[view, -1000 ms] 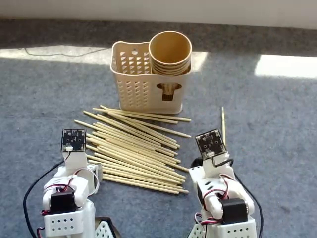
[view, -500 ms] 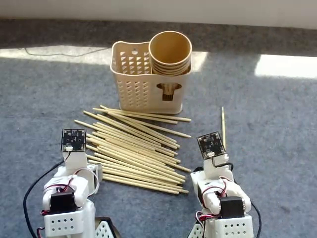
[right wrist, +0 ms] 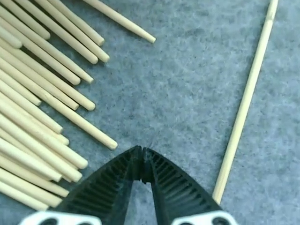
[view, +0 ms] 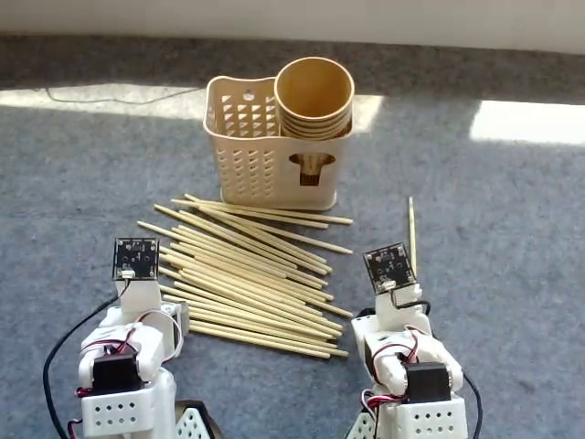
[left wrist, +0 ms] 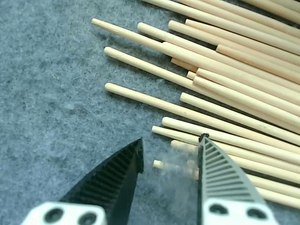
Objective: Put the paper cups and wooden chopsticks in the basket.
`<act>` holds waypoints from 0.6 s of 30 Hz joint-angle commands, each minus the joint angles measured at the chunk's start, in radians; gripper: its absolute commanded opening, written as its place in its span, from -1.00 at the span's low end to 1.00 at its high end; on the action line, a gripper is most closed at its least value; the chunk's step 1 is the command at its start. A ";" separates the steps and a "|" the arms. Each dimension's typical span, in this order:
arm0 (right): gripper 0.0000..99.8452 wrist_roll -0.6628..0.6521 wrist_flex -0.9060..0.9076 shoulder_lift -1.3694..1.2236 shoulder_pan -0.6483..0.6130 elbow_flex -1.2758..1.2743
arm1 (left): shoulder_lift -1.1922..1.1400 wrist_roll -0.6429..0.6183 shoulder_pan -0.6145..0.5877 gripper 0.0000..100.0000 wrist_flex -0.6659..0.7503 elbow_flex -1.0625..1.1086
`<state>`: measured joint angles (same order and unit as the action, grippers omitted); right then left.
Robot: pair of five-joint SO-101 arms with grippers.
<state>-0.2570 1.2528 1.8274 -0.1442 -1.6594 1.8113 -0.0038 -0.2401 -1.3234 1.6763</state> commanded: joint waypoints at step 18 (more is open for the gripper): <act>-0.96 0.003 -0.027 0.010 0.125 -0.021 | 0.012 -0.009 0.016 -0.61 -0.005 0.019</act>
<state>-0.2570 1.2528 1.8259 -0.0322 -1.6701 1.8113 -0.0038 -0.2401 -1.3234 1.6763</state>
